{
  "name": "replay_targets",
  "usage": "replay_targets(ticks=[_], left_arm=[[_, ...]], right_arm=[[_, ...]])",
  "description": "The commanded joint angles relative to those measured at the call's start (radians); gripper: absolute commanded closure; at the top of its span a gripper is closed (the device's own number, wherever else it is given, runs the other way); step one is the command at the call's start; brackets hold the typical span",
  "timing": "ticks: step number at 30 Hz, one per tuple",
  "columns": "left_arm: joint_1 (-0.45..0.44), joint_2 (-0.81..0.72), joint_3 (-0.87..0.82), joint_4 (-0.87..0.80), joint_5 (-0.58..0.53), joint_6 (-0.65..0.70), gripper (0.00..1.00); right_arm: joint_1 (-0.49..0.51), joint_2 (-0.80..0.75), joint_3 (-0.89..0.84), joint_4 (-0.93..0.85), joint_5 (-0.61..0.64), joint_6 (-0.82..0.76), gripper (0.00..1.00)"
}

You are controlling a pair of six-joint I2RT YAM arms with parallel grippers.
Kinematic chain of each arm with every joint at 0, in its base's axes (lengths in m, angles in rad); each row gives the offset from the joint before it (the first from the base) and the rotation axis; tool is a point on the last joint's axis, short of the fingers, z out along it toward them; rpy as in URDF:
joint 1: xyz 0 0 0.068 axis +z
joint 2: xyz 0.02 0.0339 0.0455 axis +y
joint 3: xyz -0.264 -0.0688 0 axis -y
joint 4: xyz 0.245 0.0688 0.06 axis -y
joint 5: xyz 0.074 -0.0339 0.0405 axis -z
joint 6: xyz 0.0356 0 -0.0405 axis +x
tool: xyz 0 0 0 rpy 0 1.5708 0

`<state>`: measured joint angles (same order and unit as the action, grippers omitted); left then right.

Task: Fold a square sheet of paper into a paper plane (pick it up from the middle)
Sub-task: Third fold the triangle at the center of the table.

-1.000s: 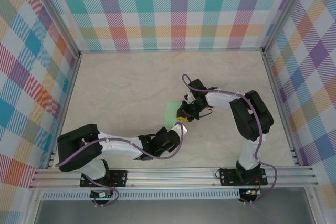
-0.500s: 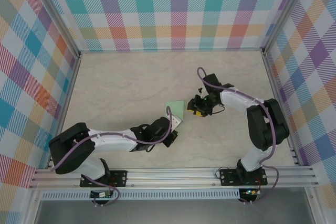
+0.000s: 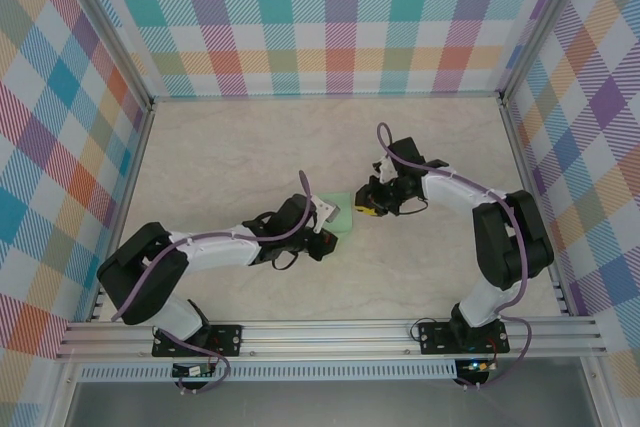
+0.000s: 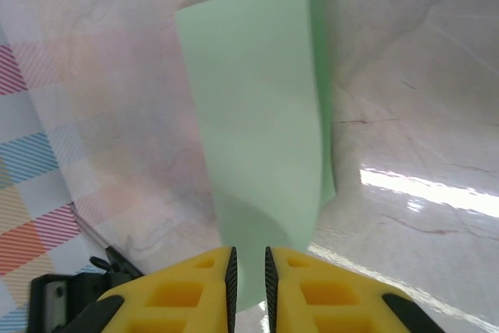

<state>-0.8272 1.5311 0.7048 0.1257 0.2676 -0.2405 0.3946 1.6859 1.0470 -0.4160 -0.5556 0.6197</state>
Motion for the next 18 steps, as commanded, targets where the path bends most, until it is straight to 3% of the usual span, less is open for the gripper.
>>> replay_targets(ticks=[1,14,18], left_arm=[[0.022,0.025,0.023,-0.043,0.092,-0.052,1.00],[0.057,0.035,0.019,-0.022,0.128,-0.087,1.00],[0.063,0.035,0.020,-0.018,0.140,-0.097,1.00]], right_arm=[[0.007,0.046,0.025,0.036,-0.063,0.003,0.81],[0.042,0.206,0.134,0.016,-0.081,0.001,0.84],[0.052,0.262,0.187,-0.032,-0.029,-0.022,0.85]])
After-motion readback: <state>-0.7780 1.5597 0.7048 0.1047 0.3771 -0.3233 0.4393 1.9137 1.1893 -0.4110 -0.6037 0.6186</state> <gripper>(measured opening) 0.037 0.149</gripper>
